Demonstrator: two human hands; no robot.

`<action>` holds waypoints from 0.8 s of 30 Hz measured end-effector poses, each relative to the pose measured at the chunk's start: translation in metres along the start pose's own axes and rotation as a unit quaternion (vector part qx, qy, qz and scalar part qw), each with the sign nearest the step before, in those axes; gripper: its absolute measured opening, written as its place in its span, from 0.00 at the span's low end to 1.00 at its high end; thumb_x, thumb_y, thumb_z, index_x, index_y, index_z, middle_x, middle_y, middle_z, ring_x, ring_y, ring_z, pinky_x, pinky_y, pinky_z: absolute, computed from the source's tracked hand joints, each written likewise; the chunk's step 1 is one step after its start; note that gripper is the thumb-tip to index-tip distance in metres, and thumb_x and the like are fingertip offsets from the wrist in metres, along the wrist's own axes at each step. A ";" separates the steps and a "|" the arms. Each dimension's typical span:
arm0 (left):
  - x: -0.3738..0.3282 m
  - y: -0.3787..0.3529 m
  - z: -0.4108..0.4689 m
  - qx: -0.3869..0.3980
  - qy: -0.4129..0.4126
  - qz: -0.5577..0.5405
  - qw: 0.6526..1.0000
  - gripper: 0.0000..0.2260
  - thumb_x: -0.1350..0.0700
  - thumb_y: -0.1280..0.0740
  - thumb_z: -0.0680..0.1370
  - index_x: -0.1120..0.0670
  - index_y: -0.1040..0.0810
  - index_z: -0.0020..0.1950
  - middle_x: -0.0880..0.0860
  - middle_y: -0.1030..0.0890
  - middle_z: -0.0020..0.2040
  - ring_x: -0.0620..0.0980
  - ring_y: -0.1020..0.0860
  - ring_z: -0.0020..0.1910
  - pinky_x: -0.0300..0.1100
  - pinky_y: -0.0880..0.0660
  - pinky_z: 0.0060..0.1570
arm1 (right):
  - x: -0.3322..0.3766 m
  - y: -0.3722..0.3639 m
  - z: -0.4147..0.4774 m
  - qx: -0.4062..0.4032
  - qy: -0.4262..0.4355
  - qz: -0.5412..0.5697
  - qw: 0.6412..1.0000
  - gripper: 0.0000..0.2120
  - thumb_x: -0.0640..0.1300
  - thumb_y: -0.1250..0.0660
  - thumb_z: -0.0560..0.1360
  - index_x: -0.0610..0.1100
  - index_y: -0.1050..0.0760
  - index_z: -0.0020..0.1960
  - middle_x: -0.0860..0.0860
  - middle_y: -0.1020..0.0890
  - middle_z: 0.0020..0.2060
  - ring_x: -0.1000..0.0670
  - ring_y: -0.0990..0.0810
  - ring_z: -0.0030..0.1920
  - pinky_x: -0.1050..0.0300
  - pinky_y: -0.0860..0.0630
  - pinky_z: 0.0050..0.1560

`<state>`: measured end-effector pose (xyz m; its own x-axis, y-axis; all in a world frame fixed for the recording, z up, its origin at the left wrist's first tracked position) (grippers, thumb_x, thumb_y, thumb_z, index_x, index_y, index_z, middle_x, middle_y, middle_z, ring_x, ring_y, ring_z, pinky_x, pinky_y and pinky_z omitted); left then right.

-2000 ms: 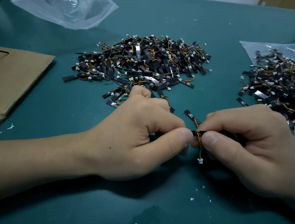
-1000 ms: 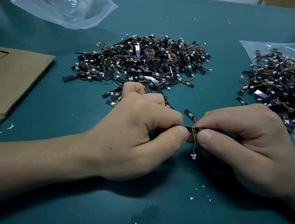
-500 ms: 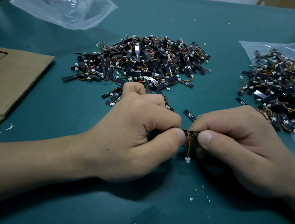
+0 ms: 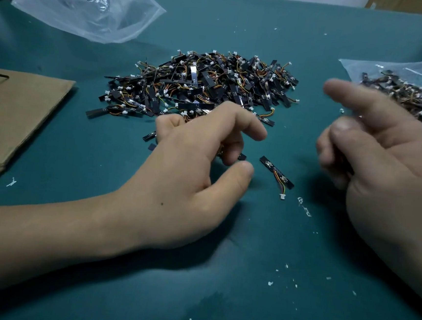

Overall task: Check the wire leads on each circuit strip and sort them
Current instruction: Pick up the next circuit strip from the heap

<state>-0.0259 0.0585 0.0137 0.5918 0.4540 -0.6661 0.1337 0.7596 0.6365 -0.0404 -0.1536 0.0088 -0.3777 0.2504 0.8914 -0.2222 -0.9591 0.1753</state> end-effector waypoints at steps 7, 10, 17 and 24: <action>0.001 0.001 0.001 0.002 -0.007 0.027 1.000 0.10 0.55 0.35 0.77 0.43 0.25 0.56 0.39 0.25 0.43 0.40 0.23 0.47 0.50 0.40 0.59 | 0.000 -0.012 -0.013 0.127 0.009 -0.473 0.872 0.15 0.66 0.39 0.74 0.56 0.27 0.51 0.59 0.25 0.35 0.53 0.25 0.37 0.53 0.32 0.38; 0.001 0.001 0.001 0.002 -0.003 0.023 1.000 0.09 0.55 0.35 0.77 0.42 0.24 0.54 0.40 0.25 0.42 0.40 0.24 0.46 0.49 0.40 0.59 | 0.007 -0.011 -0.011 0.127 0.027 -0.518 0.846 0.14 0.64 0.39 0.76 0.55 0.25 0.47 0.58 0.24 0.36 0.49 0.24 0.40 0.54 0.34 0.39; -0.001 0.001 0.002 -0.005 -0.002 0.044 0.999 0.09 0.53 0.33 0.78 0.42 0.24 0.56 0.39 0.22 0.48 0.40 0.23 0.52 0.53 0.38 0.61 | 0.004 -0.009 -0.008 0.166 0.056 -0.412 0.894 0.07 0.55 0.41 0.82 0.53 0.29 0.48 0.59 0.26 0.41 0.51 0.27 0.44 0.47 0.28 0.45; -0.002 0.000 0.000 0.007 -0.036 0.051 0.998 0.09 0.42 0.35 0.79 0.45 0.20 0.45 0.38 0.20 0.42 0.42 0.22 0.46 0.51 0.39 0.56 | 0.011 -0.008 -0.014 0.174 0.160 -0.295 0.926 0.03 0.52 0.40 0.82 0.55 0.29 0.52 0.67 0.28 0.34 0.68 0.30 0.34 0.70 0.33 0.37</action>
<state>-0.0269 0.0576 0.0158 0.6591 0.4926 -0.5683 0.0817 0.7043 0.7052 -0.0547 -0.1410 0.0110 -0.5423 0.7166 0.4386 -0.1922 -0.6140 0.7656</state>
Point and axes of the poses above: each hand's wrist, its own z-axis towards the middle knuckle, its own y-axis out of the back of the hand, x = y × z, the point moved 1 cm from there along z, towards the middle knuckle
